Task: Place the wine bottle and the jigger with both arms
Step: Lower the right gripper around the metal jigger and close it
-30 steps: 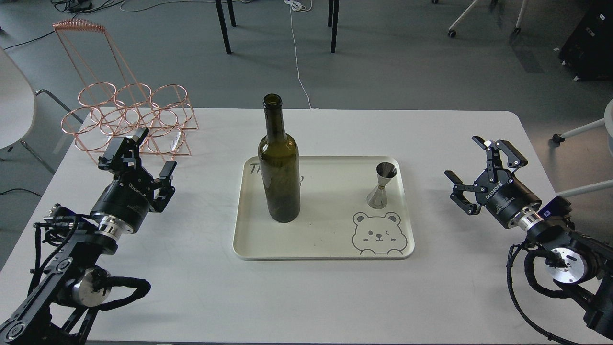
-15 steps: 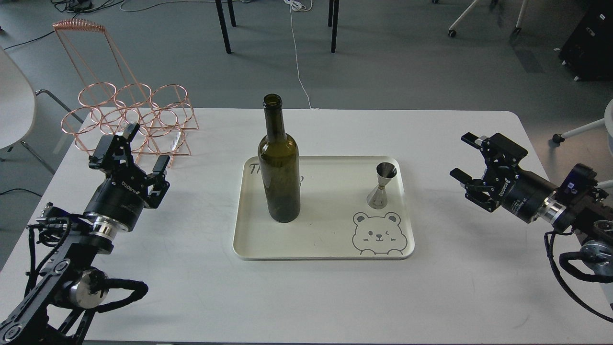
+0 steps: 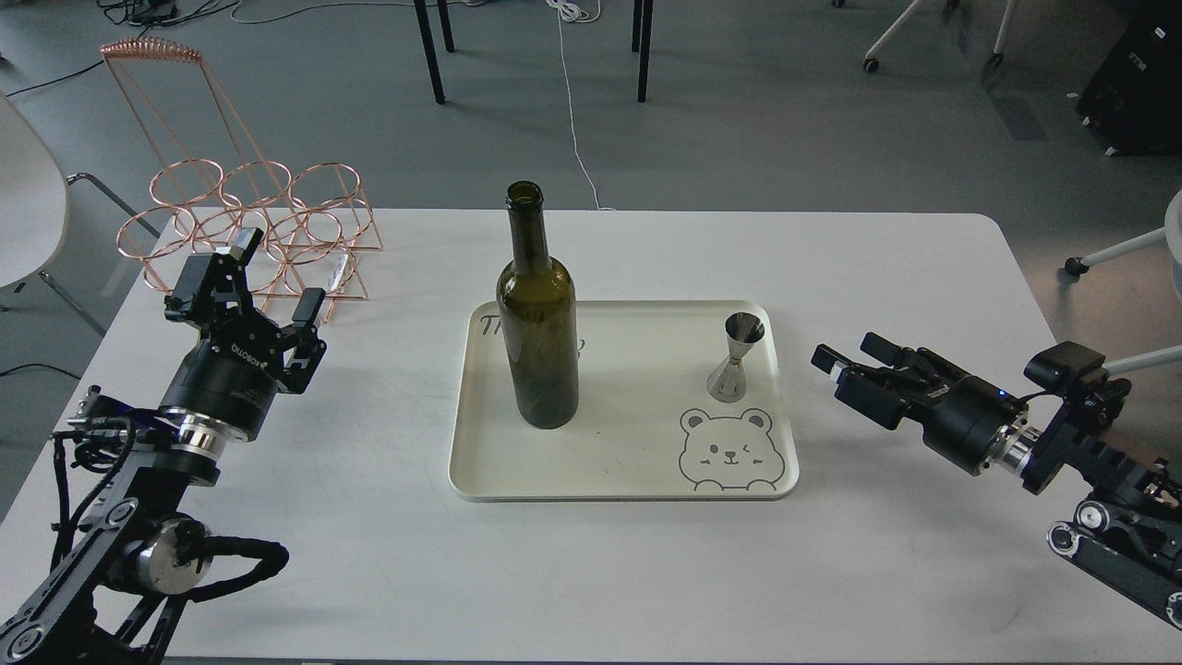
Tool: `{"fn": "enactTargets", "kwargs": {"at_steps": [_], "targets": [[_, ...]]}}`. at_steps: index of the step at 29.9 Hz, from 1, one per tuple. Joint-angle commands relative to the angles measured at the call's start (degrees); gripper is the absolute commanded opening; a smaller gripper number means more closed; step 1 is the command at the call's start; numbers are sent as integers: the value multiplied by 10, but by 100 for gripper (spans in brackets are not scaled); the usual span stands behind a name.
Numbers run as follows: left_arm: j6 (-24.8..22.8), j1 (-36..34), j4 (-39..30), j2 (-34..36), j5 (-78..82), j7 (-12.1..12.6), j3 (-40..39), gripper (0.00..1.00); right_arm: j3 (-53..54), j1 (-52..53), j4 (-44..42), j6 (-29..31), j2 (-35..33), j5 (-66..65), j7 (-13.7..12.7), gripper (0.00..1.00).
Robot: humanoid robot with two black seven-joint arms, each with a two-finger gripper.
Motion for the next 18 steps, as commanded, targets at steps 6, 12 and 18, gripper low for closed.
{"fn": "enactTargets", "kwargs": {"at_steps": [6, 12, 18], "targets": [[0, 0, -1, -1, 0, -7, -2, 98, -6, 20, -153, -72, 130, -134, 0, 96], [0, 0, -1, -1, 0, -8, -3, 98, -7, 32, -171, -72, 171, -149, 0, 95], [1, 0, -2, -1, 0, -8, -4, 98, -7, 48, -205, -72, 204, -171, 0, 87]]}}
